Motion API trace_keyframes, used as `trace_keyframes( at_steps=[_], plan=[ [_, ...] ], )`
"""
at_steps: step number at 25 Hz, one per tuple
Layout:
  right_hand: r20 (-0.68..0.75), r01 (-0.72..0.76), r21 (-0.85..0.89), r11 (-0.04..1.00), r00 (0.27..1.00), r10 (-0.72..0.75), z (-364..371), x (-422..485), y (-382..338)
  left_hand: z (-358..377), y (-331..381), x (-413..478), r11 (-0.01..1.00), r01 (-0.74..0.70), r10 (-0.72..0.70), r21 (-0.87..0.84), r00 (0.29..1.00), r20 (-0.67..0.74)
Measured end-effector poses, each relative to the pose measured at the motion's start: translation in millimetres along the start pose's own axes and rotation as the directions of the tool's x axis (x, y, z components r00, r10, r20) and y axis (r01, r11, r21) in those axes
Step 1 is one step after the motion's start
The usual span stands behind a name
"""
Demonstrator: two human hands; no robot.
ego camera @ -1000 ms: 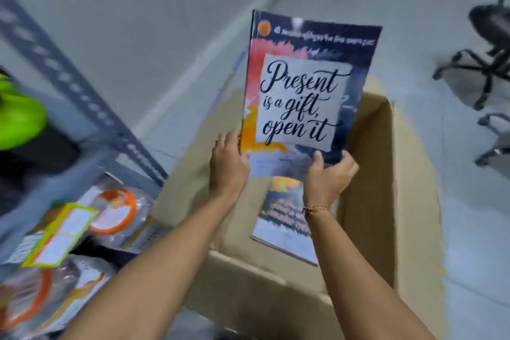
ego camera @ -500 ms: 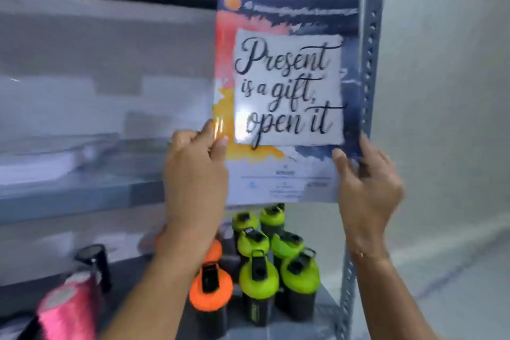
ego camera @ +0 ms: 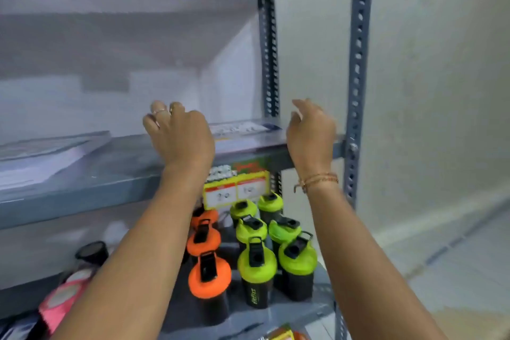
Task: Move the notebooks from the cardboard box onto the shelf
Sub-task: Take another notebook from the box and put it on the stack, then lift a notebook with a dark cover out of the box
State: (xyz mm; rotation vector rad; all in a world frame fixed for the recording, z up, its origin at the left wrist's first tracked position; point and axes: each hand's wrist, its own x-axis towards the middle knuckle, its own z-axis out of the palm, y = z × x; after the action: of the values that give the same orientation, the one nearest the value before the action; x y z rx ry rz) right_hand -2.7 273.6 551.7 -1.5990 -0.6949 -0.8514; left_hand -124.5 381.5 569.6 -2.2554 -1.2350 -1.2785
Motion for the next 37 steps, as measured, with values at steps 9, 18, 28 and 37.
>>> trace_keyframes(
  at_steps=[9,18,28,37],
  plan=[
    [-0.589,-0.825,-0.166,0.540,0.523,0.617,-229.0,-324.2,309.8,127.7,215.2,-419.8,0.357,-0.537,0.926,-0.764,0.312,0.213],
    [-0.544,-0.786,-0.348,-0.510,-0.274,0.793,-333.5,-549.1,372.1,216.6,183.6,-698.2,0.876,-0.290,0.322,-0.385,-0.242,0.915],
    [-0.620,-0.910,-0.168,-0.379,-0.201,0.758,-336.7,-488.5,351.4,201.8,221.3,-632.0,0.761,-0.416,0.529,-0.498,-0.047,0.847],
    [-0.660,-0.803,-0.039,0.595,0.468,0.588,-250.9,-289.9,249.6,100.9,183.8,-369.4,0.523,-0.063,0.662,-0.850,0.658,0.359]
  ],
)
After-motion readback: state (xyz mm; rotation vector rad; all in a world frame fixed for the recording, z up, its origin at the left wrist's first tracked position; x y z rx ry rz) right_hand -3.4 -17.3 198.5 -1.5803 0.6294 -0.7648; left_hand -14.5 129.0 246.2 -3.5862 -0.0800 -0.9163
